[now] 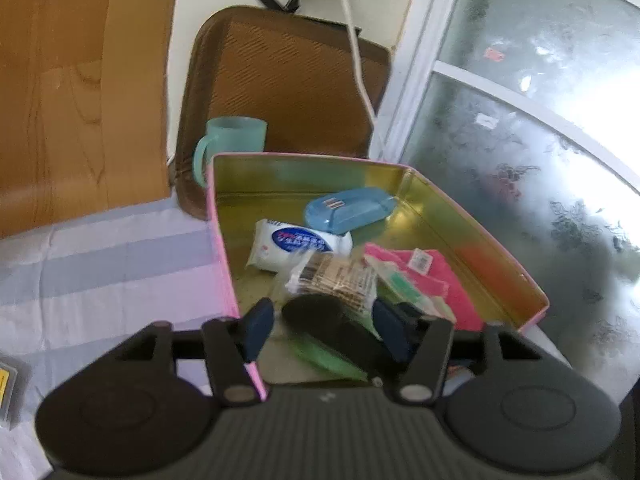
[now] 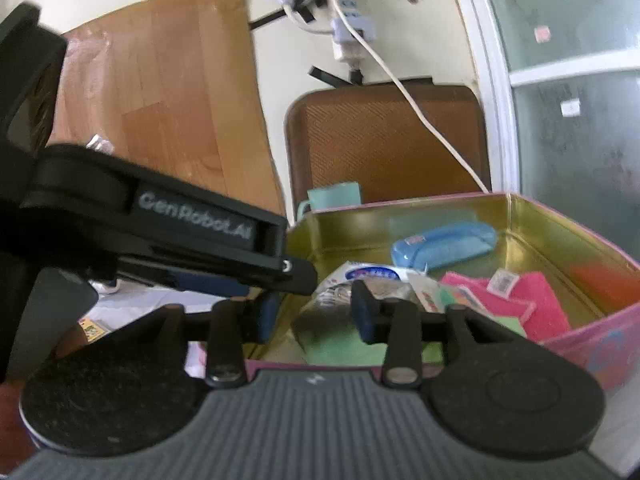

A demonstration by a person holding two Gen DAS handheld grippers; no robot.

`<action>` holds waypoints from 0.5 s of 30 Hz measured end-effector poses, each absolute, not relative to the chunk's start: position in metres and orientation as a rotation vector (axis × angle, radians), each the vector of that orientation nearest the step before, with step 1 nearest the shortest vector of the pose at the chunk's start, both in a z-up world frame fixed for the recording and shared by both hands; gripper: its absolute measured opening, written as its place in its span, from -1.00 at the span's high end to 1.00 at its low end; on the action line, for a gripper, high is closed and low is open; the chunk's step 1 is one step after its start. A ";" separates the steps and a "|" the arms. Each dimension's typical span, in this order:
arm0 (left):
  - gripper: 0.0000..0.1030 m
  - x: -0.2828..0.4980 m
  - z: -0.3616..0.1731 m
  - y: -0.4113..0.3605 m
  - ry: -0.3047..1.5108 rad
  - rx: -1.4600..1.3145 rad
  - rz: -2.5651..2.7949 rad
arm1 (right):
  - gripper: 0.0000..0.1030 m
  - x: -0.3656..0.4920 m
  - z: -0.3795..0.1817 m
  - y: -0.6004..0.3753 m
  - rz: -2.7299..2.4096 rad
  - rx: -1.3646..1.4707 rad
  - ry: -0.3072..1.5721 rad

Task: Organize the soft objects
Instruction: 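Lower the marker into the pink tin and open the right gripper, then move the right gripper to the yellow correction tape card and grasp it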

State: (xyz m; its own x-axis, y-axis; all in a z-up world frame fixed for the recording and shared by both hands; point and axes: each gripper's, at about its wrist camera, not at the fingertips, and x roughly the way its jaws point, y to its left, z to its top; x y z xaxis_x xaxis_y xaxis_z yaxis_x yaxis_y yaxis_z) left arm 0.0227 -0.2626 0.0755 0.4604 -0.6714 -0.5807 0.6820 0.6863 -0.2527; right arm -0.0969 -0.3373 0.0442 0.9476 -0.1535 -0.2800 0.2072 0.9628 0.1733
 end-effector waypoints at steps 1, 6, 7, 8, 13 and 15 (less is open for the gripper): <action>-0.23 0.021 0.075 -0.258 0.702 -0.002 -0.842 | 0.10 -0.102 0.043 -0.338 -0.181 0.216 0.250; -0.30 0.010 0.076 -0.237 0.652 -0.012 -0.840 | 0.09 -0.118 0.041 -0.331 -0.192 0.221 0.227; -0.30 0.008 0.077 -0.229 0.649 -0.029 -0.843 | 0.09 -0.120 0.041 -0.329 -0.193 0.225 0.225; -0.30 0.007 0.078 -0.221 0.644 -0.041 -0.841 | 0.09 -0.124 0.042 -0.325 -0.195 0.225 0.220; -0.36 0.005 0.074 -0.158 0.621 -0.116 -0.782 | 0.09 -0.130 0.047 -0.301 -0.155 0.195 0.203; -0.38 0.008 0.067 -0.127 0.624 -0.154 -0.734 | 0.07 -0.127 0.047 -0.286 -0.109 0.163 0.222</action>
